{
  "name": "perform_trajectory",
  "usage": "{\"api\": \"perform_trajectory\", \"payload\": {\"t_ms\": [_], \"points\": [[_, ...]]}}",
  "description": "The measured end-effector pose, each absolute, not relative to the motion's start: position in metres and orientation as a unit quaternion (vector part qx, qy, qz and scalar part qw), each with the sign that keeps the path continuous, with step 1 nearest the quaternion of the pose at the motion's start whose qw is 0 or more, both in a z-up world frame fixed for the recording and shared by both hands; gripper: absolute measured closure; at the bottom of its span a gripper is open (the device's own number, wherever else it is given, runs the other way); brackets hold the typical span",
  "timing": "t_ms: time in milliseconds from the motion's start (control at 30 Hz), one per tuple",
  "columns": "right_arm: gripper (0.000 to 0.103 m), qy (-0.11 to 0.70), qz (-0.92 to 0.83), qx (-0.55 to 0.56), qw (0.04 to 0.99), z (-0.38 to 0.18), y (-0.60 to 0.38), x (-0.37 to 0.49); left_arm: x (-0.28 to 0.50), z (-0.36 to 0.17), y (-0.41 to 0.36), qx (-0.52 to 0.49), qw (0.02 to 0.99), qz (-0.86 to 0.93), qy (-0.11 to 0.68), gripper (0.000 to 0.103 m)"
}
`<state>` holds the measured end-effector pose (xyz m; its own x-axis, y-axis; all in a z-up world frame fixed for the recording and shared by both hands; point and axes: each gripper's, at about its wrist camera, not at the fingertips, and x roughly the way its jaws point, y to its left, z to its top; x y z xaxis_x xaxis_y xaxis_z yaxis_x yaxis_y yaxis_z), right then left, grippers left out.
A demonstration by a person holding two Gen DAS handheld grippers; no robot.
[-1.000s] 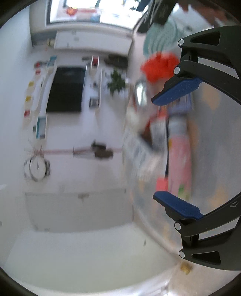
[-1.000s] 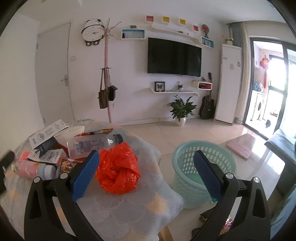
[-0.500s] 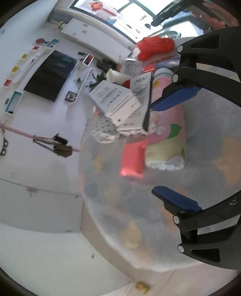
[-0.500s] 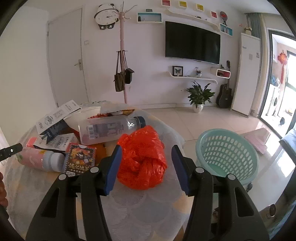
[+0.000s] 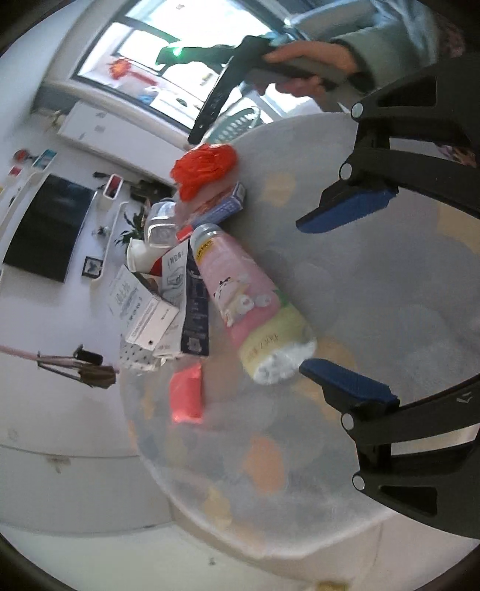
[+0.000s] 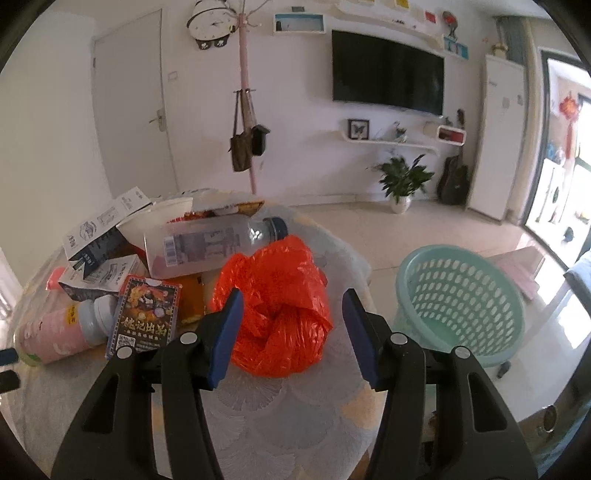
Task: Collect trash
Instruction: 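Grasp the pink yogurt bottle with the left tool while the right tool grasps the red plastic bag, then carry the yogurt bottle and red bag over the teal basket and release both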
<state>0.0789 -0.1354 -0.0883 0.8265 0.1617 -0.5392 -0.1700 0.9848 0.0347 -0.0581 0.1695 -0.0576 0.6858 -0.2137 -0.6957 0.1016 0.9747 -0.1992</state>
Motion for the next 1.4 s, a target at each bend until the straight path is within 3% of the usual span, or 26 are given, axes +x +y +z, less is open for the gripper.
{"api": "perform_trajectory", "payload": {"t_ms": [133, 200, 400, 733, 767, 900, 1000, 1133, 1400], "points": [[0.048, 0.297, 0.107, 0.01, 0.949, -0.097, -0.145, 0.092, -0.045, -0.043, 0.165, -0.028, 0.923, -0.081, 0.376, 0.025], [0.038, 0.301, 0.117, 0.018, 0.946, -0.098, -0.148, 0.097, -0.022, -0.043, 0.157, -0.01, 0.918, -0.106, 0.382, 0.025], [0.022, 0.325, 0.15, 0.036, 0.933, -0.1, -0.149, 0.115, 0.038, -0.068, 0.131, 0.065, 0.888, -0.138, 0.433, 0.025], [0.018, 0.389, 0.178, 0.079, 0.9, -0.12, -0.139, 0.157, 0.042, -0.08, 0.113, 0.075, 0.879, -0.107, 0.459, 0.051], [0.019, 0.395, 0.183, 0.082, 0.896, -0.123, -0.138, 0.158, 0.037, -0.08, 0.113, 0.062, 0.882, -0.102, 0.457, 0.052], [0.053, 0.4, 0.19, 0.067, 0.894, -0.124, -0.135, 0.152, 0.018, -0.08, 0.116, 0.012, 0.89, -0.091, 0.446, 0.056], [0.065, 0.385, 0.196, 0.067, 0.899, -0.117, -0.14, 0.141, -0.002, -0.075, 0.116, -0.031, 0.902, -0.102, 0.418, 0.056], [0.067, 0.343, 0.175, 0.056, 0.921, -0.095, -0.156, 0.126, -0.019, -0.052, 0.113, -0.071, 0.919, -0.138, 0.363, 0.056], [0.067, 0.284, 0.107, 0.088, 0.949, -0.054, -0.229, 0.131, 0.035, -0.008, 0.04, -0.045, 0.928, -0.183, 0.321, 0.056]]}}
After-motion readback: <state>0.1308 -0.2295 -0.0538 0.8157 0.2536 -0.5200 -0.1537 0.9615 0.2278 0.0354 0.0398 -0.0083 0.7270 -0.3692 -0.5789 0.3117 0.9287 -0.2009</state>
